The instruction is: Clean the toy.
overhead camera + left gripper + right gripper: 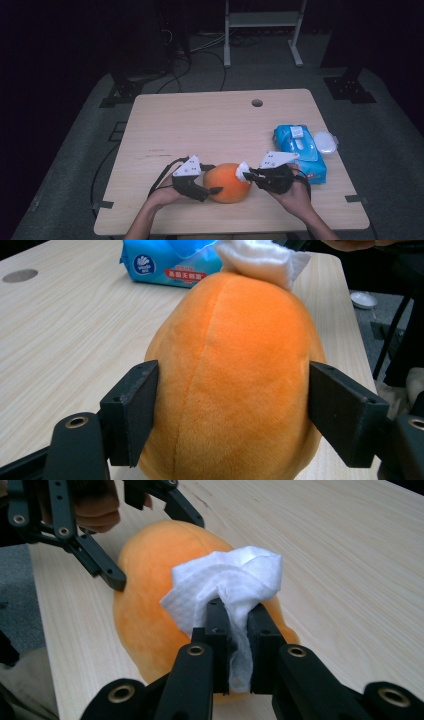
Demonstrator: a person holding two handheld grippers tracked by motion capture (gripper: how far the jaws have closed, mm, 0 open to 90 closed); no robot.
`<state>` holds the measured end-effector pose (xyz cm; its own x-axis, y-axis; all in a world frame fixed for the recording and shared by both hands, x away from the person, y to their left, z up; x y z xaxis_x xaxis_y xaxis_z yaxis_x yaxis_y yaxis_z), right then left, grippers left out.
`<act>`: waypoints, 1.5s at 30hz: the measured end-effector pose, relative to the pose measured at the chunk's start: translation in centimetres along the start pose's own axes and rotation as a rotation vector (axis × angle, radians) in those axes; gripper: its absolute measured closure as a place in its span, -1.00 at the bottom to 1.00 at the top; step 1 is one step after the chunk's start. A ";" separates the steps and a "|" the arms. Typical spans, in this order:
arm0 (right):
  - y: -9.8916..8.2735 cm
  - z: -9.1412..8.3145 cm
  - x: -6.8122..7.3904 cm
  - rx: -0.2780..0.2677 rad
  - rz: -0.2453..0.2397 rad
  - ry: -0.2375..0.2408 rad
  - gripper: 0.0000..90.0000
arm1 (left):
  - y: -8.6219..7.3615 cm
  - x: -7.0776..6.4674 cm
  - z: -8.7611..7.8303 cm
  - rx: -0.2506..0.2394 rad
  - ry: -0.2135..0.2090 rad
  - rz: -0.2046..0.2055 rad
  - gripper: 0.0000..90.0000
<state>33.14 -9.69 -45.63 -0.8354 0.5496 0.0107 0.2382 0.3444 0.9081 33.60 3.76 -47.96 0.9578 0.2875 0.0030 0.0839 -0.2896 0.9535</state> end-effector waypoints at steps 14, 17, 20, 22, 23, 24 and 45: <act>1.3 0.7 1.8 -0.021 -0.074 0.034 0.82 | 0.4 -0.6 0.8 0.002 0.031 0.053 -0.45; 0.2 -0.2 0.0 -0.005 -0.026 0.002 0.82 | 0.5 -0.6 0.7 -0.011 0.030 0.043 -0.47; -0.3 -0.7 -0.7 0.002 -0.005 -0.014 0.82 | 0.7 -0.9 1.1 -0.012 0.027 0.058 -0.46; 0.0 -0.5 -0.4 -0.003 -0.016 -0.016 0.82 | 0.7 -1.2 1.3 -0.005 0.018 0.083 -0.46; 0.4 -0.3 0.1 -0.011 -0.022 -0.003 0.82 | 0.7 -1.3 1.3 -0.004 0.012 0.084 -0.47; 0.6 -0.2 0.5 -0.015 -0.029 0.007 0.82 | 0.7 -1.4 1.2 0.001 0.005 0.087 -0.48; -1.1 -0.9 -1.6 0.004 0.006 -0.001 0.81 | -0.5 0.1 -0.1 0.000 0.003 -0.048 -0.43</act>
<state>33.82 -11.60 -46.25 -0.8331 0.5528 0.0157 0.2456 0.3443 0.9062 33.64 4.08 -48.42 0.9518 0.3038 -0.0423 0.1303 -0.2757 0.9524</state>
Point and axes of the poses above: each handheld gripper's, and its own axes: z roughly forward along the jaws, y roughly out of its top, x roughly to its left, the point moved 10 cm from there along z, roughly forward along the jaws, and after that the axes turned 11 degrees about -x, right-handed, at the moved point
